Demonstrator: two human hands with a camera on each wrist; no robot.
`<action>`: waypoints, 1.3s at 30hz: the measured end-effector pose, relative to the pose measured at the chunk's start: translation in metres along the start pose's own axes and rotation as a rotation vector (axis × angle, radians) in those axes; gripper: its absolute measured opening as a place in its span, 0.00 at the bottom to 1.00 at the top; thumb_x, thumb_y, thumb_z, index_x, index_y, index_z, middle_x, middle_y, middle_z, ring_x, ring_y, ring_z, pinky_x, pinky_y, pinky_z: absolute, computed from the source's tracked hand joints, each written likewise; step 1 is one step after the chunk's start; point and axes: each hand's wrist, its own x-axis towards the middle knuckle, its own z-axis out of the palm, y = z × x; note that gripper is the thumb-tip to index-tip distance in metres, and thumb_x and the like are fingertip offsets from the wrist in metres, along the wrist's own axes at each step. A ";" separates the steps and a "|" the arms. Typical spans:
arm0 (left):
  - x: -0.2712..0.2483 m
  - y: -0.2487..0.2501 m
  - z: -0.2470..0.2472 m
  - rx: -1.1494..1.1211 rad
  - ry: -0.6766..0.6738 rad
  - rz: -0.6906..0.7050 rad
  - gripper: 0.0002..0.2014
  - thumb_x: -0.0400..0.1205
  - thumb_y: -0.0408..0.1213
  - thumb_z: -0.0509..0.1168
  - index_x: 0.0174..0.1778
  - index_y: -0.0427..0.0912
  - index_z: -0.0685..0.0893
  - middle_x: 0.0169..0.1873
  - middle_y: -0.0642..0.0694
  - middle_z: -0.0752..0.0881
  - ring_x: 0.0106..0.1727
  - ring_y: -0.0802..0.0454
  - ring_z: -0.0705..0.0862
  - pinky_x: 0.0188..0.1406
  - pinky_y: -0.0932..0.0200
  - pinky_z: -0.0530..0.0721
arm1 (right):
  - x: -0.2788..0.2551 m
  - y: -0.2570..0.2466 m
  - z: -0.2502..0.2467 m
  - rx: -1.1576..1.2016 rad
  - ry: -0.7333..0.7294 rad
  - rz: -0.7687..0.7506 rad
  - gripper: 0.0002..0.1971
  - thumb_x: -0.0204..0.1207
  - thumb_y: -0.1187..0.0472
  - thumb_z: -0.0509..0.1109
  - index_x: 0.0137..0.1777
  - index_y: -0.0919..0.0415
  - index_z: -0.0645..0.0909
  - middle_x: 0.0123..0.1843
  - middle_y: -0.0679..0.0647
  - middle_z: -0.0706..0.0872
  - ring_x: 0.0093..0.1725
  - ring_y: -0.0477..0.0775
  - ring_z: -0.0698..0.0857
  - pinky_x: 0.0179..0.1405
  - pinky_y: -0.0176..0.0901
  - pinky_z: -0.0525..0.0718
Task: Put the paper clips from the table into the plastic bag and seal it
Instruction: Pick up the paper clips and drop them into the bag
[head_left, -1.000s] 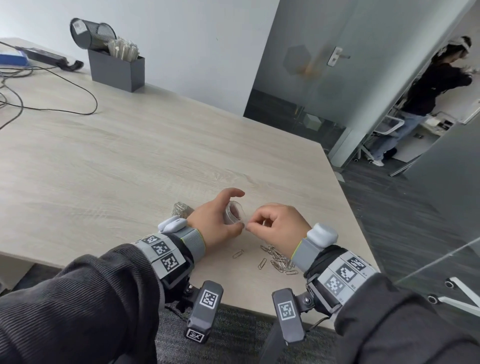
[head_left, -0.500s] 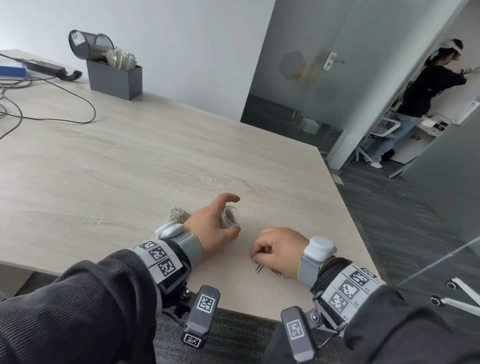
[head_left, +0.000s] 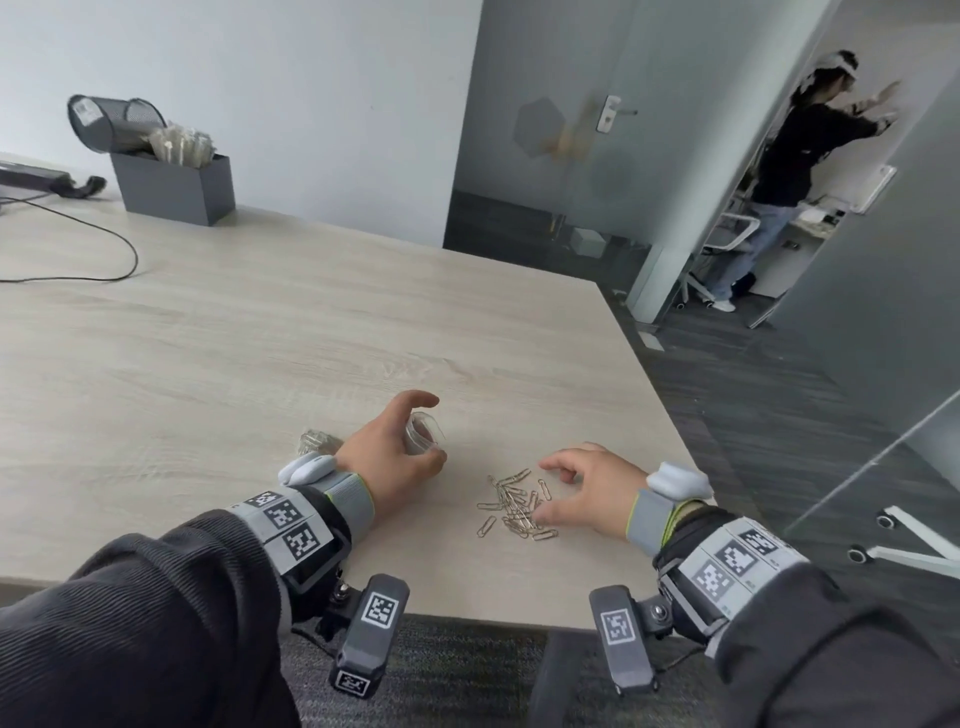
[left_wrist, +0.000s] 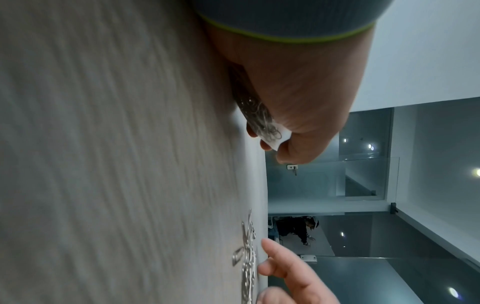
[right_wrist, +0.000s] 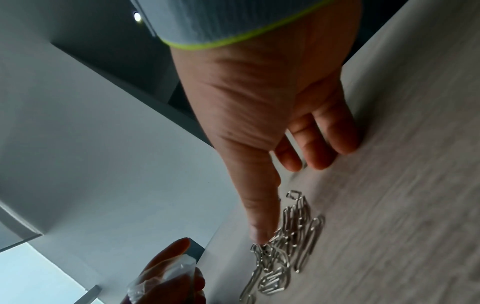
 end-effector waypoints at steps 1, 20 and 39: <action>0.000 0.001 0.002 0.004 -0.004 -0.001 0.28 0.68 0.51 0.67 0.66 0.70 0.71 0.43 0.53 0.89 0.44 0.53 0.88 0.53 0.48 0.87 | -0.002 0.001 -0.001 -0.014 -0.023 0.000 0.37 0.59 0.42 0.84 0.70 0.42 0.78 0.59 0.44 0.76 0.56 0.41 0.78 0.55 0.33 0.73; 0.002 0.009 0.022 0.047 -0.006 0.059 0.26 0.73 0.48 0.69 0.66 0.68 0.71 0.41 0.53 0.89 0.42 0.56 0.88 0.46 0.53 0.86 | 0.005 -0.016 0.008 -0.038 -0.027 -0.100 0.29 0.62 0.47 0.83 0.65 0.46 0.83 0.53 0.48 0.81 0.52 0.46 0.81 0.56 0.39 0.80; 0.000 0.011 0.019 0.043 -0.046 0.069 0.26 0.70 0.55 0.65 0.65 0.67 0.71 0.42 0.54 0.89 0.43 0.54 0.88 0.50 0.48 0.87 | 0.014 -0.036 0.017 -0.151 -0.044 -0.073 0.39 0.56 0.27 0.73 0.69 0.37 0.76 0.60 0.43 0.72 0.59 0.46 0.80 0.62 0.47 0.81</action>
